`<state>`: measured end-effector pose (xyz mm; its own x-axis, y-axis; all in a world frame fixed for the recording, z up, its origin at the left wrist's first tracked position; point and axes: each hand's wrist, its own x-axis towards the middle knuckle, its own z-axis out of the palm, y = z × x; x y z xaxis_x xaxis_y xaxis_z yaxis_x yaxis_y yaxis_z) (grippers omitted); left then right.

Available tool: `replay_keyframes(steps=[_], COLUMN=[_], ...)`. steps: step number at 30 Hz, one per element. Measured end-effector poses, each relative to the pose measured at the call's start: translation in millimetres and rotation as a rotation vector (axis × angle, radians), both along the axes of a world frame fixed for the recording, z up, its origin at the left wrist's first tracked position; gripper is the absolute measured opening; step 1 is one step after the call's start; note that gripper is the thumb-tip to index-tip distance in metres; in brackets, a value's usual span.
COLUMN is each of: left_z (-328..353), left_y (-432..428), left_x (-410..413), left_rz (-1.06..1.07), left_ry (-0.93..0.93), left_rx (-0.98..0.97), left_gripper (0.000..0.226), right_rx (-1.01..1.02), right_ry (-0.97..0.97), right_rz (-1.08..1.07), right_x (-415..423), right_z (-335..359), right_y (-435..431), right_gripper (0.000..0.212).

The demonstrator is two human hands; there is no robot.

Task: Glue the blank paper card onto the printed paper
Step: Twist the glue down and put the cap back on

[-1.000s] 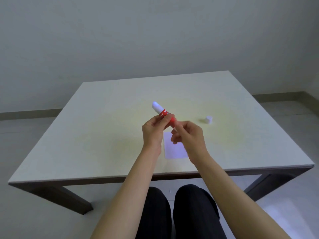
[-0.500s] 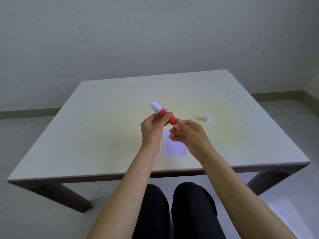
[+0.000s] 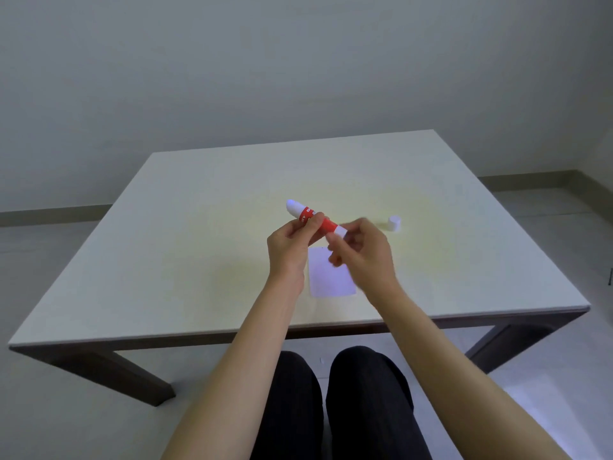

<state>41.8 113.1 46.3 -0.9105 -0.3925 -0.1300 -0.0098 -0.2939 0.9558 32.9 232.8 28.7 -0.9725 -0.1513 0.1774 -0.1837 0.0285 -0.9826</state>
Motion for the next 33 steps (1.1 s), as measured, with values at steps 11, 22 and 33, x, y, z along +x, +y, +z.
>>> replay_keyframes(steps=[11, 22, 33], left_z=[11, 2, 0], left_y=[4, 4, 5], left_x=[-1, 1, 3], left_rz=[0.001, 0.037, 0.033], left_ry=[0.02, -0.018, -0.039], left_rx=[-0.094, -0.1, -0.097], left_gripper=[0.01, 0.012, 0.007], right_rx=[-0.549, 0.197, 0.53], right_ry=[-0.751, 0.219, 0.734], right_rz=[0.233, -0.118, -0.209], right_x=[-10, 2, 4], right_z=[12, -7, -19], right_y=[13, 10, 10], right_gripper=[0.039, 0.023, 0.012])
